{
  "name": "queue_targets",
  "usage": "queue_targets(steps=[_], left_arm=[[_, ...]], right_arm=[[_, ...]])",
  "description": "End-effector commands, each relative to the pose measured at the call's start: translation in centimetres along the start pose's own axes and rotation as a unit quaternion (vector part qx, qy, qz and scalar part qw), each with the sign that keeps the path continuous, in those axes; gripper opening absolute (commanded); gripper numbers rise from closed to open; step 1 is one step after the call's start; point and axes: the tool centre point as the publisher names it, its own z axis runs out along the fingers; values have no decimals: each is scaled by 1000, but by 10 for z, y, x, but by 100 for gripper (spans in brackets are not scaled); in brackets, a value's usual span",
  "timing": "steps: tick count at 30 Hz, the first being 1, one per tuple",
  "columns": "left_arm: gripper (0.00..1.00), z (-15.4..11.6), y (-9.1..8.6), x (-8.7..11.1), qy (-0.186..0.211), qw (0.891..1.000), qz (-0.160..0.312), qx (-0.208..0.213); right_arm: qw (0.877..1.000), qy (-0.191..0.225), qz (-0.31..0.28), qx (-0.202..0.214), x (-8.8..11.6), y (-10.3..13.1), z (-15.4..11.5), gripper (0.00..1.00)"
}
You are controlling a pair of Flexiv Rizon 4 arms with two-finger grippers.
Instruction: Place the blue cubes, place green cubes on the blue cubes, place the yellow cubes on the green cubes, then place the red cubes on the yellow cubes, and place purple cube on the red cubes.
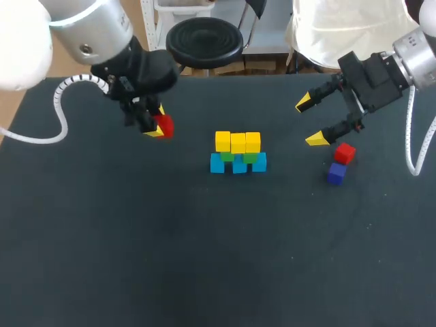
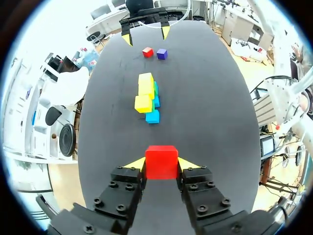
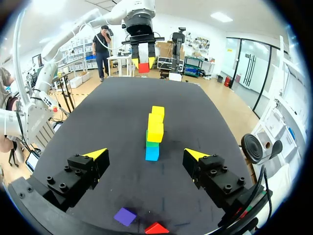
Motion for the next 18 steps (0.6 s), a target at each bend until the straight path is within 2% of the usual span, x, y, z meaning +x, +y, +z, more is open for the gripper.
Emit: queue_targets(steps=[1,5,9,13,18], left_arm=[[0,0,2,0,0,1000,1,2],[0,4,8,-34,21,999,30,24],[0,7,18,-53,48,997,38,53],[0,11,30,-57,81,994,22,71],[0,17,39,-54,97,992,-11,81]], right_arm=[[1000,-1,0,0,0,0,0,100],[1000,-1,0,0,0,0,0,100],[1000,-1,0,0,0,0,0,100],[1000,-1,0,0,0,0,0,100],[1000,-1,0,0,0,0,0,100]])
